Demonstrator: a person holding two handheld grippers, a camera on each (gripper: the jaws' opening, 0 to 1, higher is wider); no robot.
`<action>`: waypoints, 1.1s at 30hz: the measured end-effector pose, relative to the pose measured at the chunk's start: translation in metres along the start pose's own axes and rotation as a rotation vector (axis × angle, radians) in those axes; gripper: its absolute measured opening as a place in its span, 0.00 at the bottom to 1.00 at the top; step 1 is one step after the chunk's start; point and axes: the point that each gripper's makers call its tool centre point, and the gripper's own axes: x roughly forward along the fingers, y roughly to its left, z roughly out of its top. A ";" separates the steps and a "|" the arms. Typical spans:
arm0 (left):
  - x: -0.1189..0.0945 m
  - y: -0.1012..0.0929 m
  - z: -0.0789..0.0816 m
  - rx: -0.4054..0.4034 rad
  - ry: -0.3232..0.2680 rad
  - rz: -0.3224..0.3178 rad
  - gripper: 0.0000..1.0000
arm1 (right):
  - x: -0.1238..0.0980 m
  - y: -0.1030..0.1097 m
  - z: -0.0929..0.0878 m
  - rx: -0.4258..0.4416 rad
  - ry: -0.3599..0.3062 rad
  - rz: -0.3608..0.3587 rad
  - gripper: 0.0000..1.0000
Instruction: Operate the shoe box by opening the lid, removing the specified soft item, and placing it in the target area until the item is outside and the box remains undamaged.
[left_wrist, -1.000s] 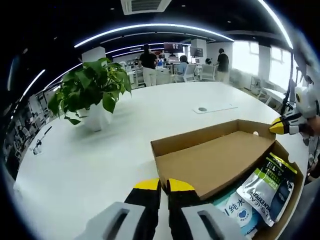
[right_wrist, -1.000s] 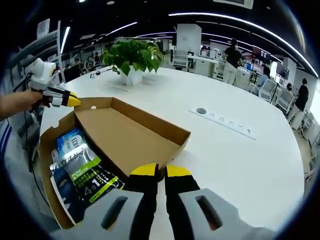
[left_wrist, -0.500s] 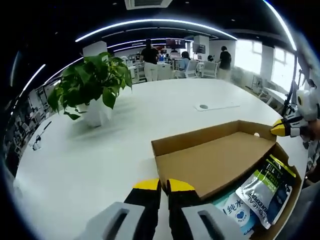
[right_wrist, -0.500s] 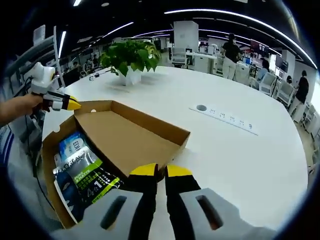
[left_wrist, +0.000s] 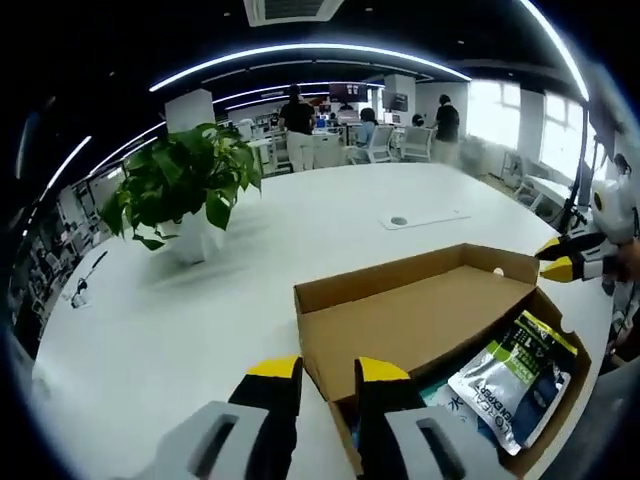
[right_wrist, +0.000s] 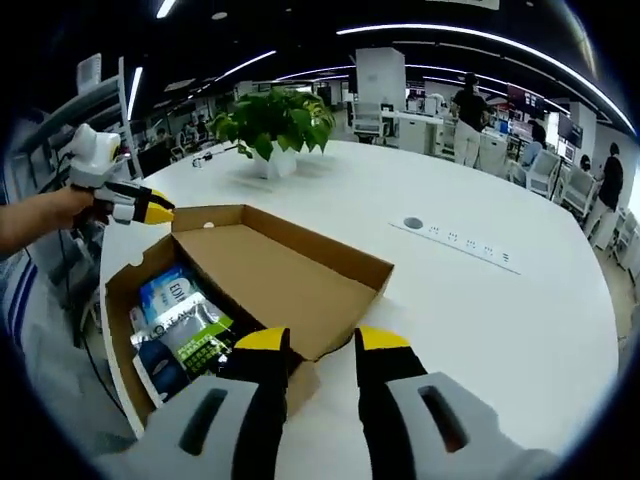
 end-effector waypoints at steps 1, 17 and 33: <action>-0.002 -0.002 0.001 -0.007 -0.002 -0.005 0.20 | -0.002 0.002 0.000 0.000 0.000 0.004 0.28; -0.035 -0.064 -0.023 -0.038 0.045 -0.131 0.26 | -0.049 0.030 -0.011 -0.020 0.008 0.061 0.37; -0.043 -0.115 -0.065 -0.153 0.153 -0.272 0.28 | -0.068 0.056 -0.023 -0.056 0.037 0.098 0.40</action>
